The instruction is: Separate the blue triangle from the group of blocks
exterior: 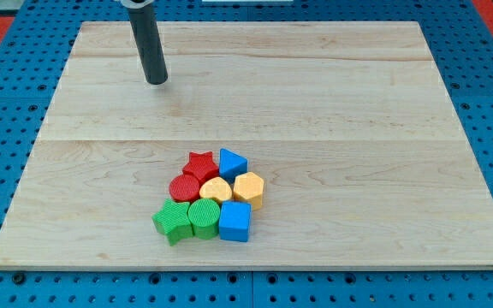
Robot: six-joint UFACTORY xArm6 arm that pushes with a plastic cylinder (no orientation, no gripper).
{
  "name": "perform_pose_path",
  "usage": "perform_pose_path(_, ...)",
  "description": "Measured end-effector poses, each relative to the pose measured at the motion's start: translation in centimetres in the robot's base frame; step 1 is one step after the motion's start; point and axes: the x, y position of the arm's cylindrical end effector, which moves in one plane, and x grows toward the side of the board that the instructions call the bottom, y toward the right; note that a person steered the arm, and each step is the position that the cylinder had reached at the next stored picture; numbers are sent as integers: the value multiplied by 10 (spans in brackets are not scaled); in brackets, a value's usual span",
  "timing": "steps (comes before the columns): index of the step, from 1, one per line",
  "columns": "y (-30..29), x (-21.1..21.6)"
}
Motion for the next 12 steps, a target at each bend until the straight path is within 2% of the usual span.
perform_pose_path(6, -14, -3)
perform_pose_path(9, 15, -6)
perform_pose_path(10, 12, 41)
perform_pose_path(11, 71, 95)
perform_pose_path(12, 166, 87)
